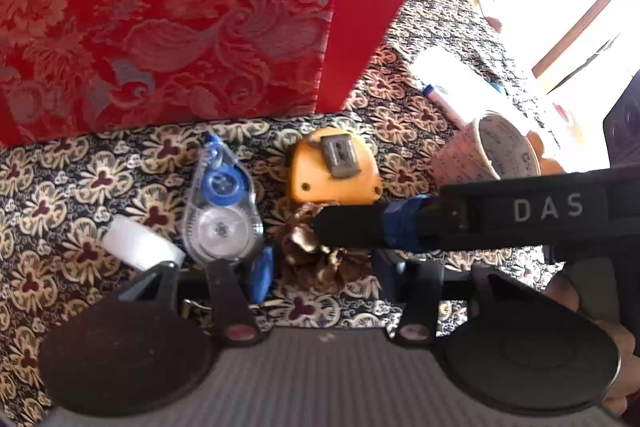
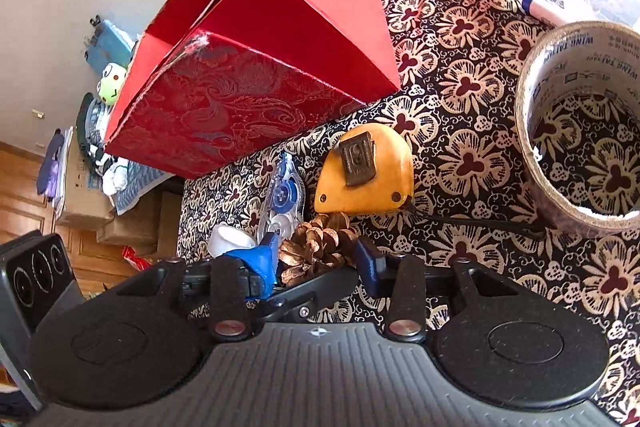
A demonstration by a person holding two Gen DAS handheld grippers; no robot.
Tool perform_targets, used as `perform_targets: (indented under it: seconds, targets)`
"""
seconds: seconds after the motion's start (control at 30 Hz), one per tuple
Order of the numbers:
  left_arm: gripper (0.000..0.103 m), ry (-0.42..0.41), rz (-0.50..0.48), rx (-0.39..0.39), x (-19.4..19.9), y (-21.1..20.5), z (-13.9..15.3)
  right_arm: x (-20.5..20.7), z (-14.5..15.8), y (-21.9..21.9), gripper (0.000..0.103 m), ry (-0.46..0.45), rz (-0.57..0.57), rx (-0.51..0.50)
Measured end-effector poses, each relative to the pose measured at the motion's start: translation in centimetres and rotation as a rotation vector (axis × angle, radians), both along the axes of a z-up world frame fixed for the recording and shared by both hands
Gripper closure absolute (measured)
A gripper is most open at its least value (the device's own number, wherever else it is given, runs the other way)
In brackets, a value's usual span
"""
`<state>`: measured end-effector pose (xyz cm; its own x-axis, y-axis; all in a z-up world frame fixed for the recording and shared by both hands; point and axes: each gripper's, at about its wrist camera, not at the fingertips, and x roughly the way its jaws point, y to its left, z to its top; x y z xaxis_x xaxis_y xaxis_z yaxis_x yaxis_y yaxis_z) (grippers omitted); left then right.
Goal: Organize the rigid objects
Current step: 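Close the right tool on the brown pine cone, then lift the pine cone with the right tool and carry it over the red box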
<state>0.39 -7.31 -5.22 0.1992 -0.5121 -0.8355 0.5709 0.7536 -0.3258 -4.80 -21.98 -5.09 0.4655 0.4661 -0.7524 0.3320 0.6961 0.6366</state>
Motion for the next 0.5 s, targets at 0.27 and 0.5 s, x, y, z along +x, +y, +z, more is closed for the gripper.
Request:
perform_targets:
  seconds: [0.27,0.5]
  targets:
    - [0.059,-0.103,-0.038,-0.085,-0.6,-0.3,5.4,-0.7,5.0,-1.7,0.094,-0.103,-0.001,-0.035]
    - [0.059,-0.328,-0.053,-0.162,2.5,-0.6,13.8,3.8,13.2,-2.5,0.094,-0.34,0.047,-0.138]
